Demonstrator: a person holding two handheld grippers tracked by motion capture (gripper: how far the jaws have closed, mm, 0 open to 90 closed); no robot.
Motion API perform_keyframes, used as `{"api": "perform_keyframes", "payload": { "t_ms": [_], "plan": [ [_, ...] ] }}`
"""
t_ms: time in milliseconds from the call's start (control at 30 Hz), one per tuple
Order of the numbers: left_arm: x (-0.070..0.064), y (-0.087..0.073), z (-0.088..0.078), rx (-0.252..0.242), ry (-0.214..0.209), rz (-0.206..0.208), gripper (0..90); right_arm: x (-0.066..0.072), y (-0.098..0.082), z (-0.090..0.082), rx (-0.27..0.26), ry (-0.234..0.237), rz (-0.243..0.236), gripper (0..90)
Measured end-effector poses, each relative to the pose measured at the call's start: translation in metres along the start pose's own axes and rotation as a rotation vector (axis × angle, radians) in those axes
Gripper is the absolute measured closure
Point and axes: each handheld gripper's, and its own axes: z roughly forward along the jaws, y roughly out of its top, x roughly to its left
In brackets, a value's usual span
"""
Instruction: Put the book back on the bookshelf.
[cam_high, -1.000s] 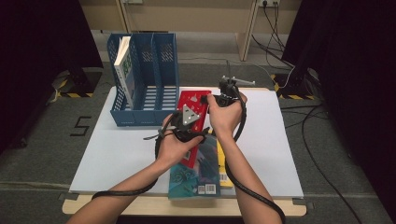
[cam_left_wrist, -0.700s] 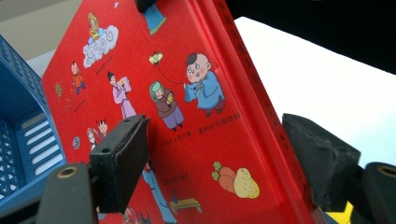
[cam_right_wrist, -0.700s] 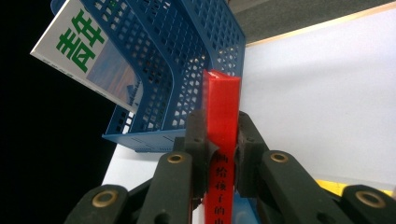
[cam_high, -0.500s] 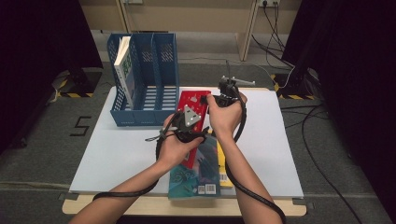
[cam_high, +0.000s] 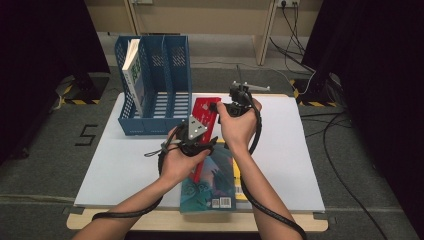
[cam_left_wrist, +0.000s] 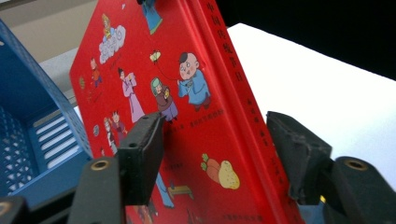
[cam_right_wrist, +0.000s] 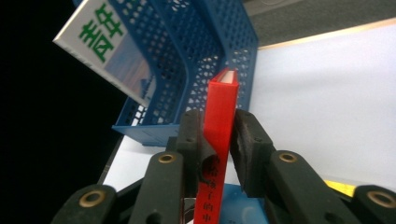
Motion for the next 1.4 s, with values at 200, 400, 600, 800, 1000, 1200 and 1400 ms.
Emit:
{"api": "perform_keyframes", "payload": {
  "t_ms": [200, 400, 600, 800, 1000, 1200, 1400],
  "plan": [
    [0.011, -0.005, -0.021, -0.007, -0.017, -0.029, 47.4, 0.018, -0.003, -0.003, -0.004, 0.027, -0.057, 67.7],
    [0.025, -0.011, -0.041, -0.026, -0.006, -0.049, 58.3, 0.037, -0.008, -0.002, -0.016, 0.055, -0.133, 61.4],
    [0.051, -0.019, -0.054, -0.023, 0.050, -0.026, 77.8, 0.050, -0.012, -0.003, -0.010, 0.119, -0.202, 56.5],
    [0.068, -0.025, -0.059, -0.043, 0.033, -0.065, 78.1, 0.053, -0.018, -0.005, -0.002, 0.189, -0.226, 57.2],
    [0.079, -0.033, -0.066, -0.063, 0.006, -0.094, 77.9, 0.041, -0.022, -0.018, -0.029, 0.194, -0.209, 56.9],
    [0.082, -0.042, -0.076, -0.075, -0.005, -0.111, 77.9, 0.014, -0.017, -0.016, -0.043, 0.138, -0.157, 61.5],
    [0.082, -0.050, -0.085, -0.081, -0.007, -0.113, 77.6, 0.001, -0.012, -0.001, -0.033, 0.098, -0.124, 69.8]
  ]
}}
